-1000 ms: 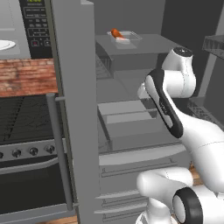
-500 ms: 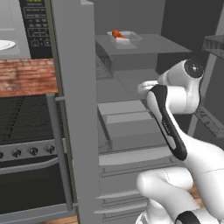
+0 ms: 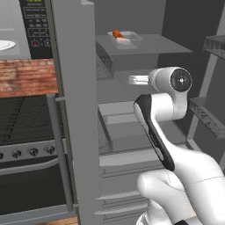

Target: Place the tupperware containing the steak and carrot meal in the microwave. Close the microwave door and press the start button to reheat the meal.

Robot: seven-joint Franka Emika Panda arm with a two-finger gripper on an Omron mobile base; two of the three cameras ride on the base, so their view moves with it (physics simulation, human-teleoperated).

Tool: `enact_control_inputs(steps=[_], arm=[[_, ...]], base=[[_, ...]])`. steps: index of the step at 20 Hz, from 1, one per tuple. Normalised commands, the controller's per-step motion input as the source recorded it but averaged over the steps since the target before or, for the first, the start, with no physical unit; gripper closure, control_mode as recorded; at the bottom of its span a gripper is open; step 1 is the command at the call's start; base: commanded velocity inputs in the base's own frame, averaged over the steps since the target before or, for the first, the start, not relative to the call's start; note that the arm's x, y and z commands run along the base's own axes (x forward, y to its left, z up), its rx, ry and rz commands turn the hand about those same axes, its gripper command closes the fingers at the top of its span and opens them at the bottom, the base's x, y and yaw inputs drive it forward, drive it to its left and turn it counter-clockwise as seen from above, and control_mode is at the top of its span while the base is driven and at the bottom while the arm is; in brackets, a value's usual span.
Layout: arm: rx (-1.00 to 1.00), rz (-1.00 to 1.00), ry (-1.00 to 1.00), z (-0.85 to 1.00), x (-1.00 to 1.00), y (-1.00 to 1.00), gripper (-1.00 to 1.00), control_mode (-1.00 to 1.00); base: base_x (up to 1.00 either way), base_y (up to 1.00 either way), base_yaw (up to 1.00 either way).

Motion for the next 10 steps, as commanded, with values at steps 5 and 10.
enact_control_inputs(steps=[5, 10], arm=[[0.08, -0.1, -0.02, 0.74, 0.0, 0.04, -1.0, -1.0], [0.17, -0.05, 0.0, 0.51, 0.02, -0.03, -1.0, -1.0]], base=[[0.0, 0.0, 0.0], [0.0, 0.0, 0.0]])
